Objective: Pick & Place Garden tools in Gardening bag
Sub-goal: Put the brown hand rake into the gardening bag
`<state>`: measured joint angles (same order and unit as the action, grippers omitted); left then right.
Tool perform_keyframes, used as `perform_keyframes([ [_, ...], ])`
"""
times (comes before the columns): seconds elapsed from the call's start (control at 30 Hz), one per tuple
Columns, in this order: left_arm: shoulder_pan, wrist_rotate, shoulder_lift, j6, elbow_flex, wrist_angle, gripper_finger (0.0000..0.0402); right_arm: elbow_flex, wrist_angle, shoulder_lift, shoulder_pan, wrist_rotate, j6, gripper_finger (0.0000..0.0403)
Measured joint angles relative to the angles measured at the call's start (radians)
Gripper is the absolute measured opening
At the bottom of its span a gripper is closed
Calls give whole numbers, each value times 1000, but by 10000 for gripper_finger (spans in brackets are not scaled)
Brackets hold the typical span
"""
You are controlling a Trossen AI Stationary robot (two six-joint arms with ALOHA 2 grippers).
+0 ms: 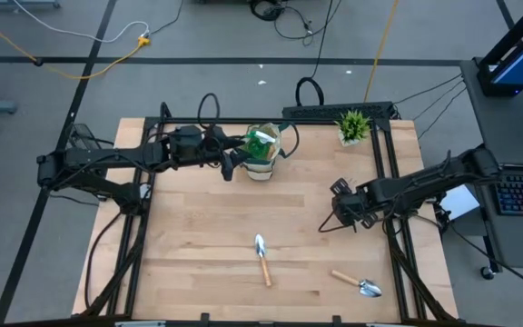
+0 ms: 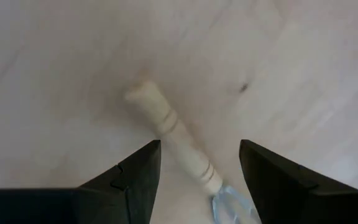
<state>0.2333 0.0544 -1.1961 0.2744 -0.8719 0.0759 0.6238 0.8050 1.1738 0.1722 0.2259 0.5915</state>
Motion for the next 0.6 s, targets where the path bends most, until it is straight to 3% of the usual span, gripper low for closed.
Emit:
perform_keyframes([
  [0.33, 0, 0, 0, 1, 0, 5, 257, -20, -99, 130, 0, -17, 60, 210],
  [0.6, 0, 0, 0, 2, 0, 5, 257, -22, -144, 130, 0, -14, 33, 200],
])
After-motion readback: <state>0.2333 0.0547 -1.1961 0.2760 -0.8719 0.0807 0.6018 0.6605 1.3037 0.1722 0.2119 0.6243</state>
